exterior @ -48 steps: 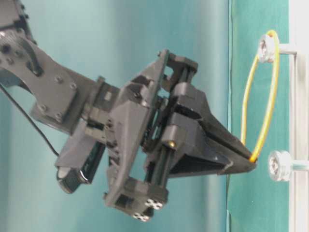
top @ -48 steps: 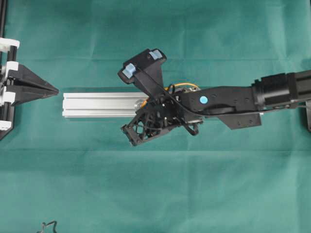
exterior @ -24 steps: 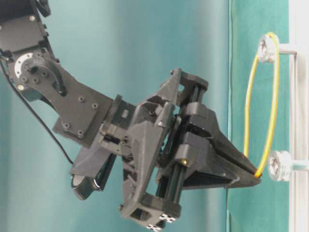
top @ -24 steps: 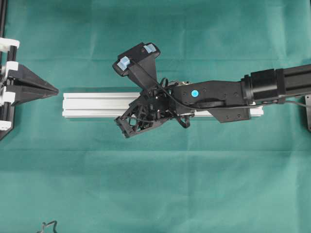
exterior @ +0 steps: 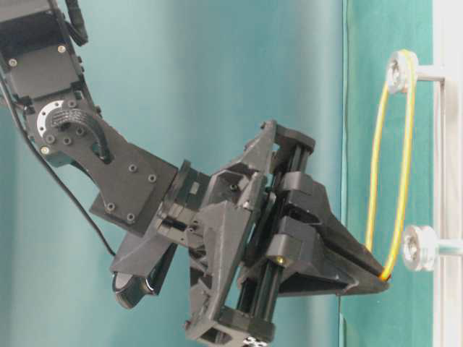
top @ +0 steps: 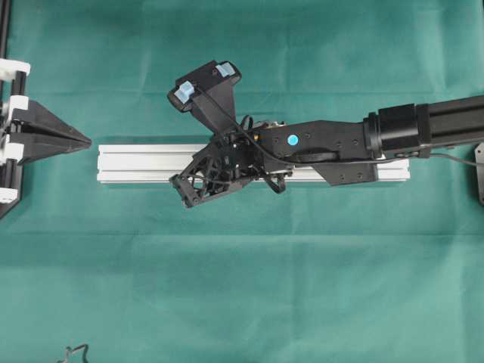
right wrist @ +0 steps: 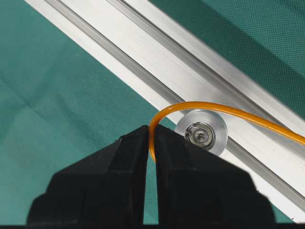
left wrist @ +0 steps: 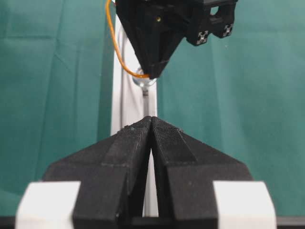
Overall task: Hook the rubber onto the shaft.
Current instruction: 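Pull the stretched band over the left stud with the right gripper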
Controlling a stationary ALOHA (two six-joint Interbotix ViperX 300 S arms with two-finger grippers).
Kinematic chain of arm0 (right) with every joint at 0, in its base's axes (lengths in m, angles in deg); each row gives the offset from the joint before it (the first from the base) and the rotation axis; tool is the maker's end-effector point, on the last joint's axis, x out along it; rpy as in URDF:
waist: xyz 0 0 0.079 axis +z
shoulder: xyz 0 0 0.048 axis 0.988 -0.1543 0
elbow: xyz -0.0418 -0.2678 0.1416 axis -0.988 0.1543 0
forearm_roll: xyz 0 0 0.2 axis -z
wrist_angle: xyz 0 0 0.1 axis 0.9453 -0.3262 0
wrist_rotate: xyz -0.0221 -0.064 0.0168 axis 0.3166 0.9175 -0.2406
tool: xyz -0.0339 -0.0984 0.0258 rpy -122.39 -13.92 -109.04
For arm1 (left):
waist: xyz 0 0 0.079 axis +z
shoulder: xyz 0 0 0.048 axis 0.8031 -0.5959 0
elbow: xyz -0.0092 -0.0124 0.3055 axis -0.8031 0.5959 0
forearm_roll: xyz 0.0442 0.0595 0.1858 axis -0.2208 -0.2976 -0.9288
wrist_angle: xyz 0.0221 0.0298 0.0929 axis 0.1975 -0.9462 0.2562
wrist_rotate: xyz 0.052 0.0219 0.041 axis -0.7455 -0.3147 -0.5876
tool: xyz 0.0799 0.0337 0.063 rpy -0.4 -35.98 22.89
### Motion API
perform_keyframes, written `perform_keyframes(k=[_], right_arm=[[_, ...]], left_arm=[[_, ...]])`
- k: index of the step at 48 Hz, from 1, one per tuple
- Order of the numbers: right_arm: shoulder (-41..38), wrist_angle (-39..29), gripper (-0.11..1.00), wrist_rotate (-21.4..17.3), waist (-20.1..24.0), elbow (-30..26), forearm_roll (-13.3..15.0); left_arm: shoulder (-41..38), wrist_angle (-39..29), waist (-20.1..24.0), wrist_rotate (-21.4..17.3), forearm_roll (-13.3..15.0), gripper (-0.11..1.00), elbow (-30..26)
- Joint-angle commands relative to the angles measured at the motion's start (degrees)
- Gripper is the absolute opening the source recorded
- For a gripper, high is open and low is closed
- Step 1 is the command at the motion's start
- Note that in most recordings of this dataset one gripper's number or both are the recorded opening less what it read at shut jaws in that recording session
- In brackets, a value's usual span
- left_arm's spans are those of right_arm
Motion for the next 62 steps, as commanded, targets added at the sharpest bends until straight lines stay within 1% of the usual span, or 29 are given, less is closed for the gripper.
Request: perform_keyframes(k=[1,21,62], right_arm=[[1.14,0.62,0.07,0.09,0.18,-1.76,0.26],[0.97,0.62,0.07,0.09,0.09,-1.76,0.26],[-2.46,1.23,0.07,-0.09,-0.09,-1.76,0.26]], left_arm=[[-0.26,0.35,-0.18,-0.09,-0.09,0.00,-1.93],[-0.26,0.35,-0.18,0.00,-0.18,0.00,-1.85],[-0.26,0.35,-0.18,0.00,-0.09,0.00,-1.93]])
